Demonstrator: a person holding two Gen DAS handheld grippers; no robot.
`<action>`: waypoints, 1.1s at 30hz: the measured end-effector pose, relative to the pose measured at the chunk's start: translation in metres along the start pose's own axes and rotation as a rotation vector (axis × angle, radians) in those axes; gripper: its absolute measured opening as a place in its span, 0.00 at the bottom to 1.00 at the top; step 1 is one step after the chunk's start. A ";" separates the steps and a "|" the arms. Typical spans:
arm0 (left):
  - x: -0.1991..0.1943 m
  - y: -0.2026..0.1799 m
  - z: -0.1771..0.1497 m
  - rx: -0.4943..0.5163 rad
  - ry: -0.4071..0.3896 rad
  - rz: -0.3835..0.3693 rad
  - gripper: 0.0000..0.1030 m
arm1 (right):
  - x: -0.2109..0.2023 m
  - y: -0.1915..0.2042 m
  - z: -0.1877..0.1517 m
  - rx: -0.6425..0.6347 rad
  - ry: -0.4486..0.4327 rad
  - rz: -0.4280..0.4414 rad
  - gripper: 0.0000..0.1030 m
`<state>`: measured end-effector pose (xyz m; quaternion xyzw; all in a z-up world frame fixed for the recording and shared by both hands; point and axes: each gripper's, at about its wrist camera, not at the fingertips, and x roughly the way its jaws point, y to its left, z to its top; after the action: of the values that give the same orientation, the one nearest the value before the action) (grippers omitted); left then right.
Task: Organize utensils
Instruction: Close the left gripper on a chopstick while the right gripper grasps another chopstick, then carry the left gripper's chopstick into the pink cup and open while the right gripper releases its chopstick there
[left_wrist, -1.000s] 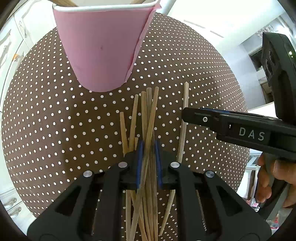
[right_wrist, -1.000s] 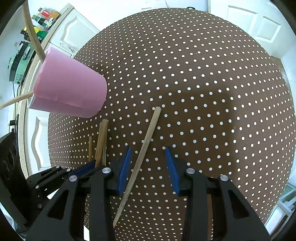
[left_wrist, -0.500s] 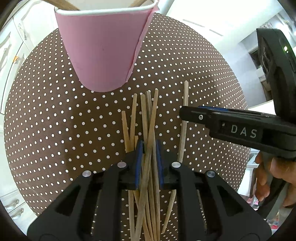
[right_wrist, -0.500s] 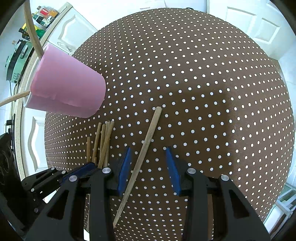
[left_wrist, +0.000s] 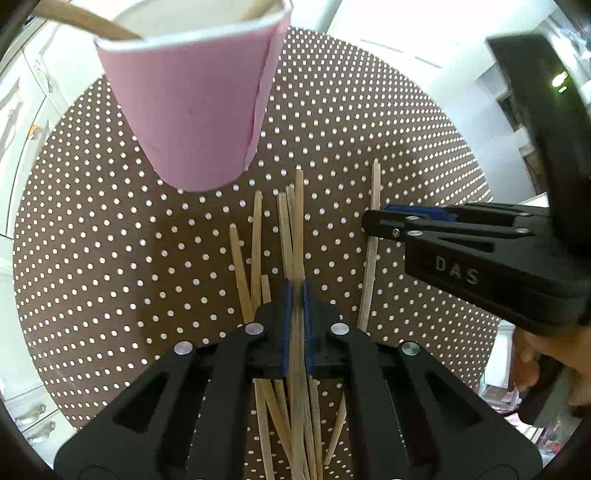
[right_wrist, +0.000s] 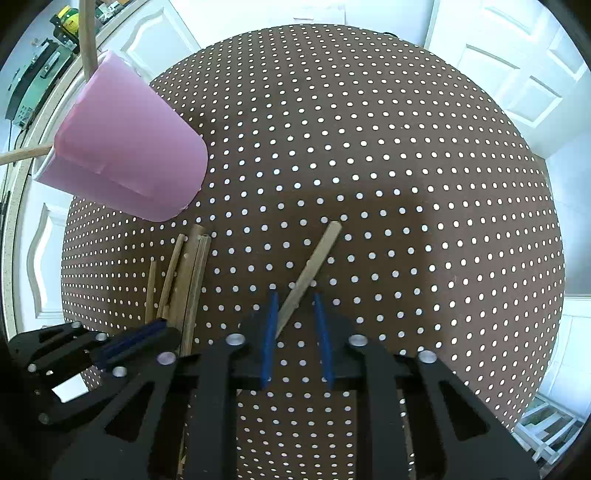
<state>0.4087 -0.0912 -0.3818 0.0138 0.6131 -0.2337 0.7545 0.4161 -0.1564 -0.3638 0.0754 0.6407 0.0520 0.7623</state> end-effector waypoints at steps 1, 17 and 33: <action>-0.004 0.001 0.001 -0.007 -0.004 -0.011 0.06 | 0.001 0.000 0.000 0.007 0.001 0.018 0.11; -0.083 0.008 0.005 -0.056 -0.161 -0.052 0.06 | -0.027 -0.035 0.005 0.075 0.010 0.140 0.03; -0.070 0.012 0.001 -0.092 -0.139 -0.015 0.06 | 0.016 0.009 -0.002 -0.120 0.047 -0.016 0.05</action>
<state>0.4044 -0.0577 -0.3197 -0.0421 0.5694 -0.2113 0.7933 0.4176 -0.1451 -0.3778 0.0233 0.6547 0.0859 0.7507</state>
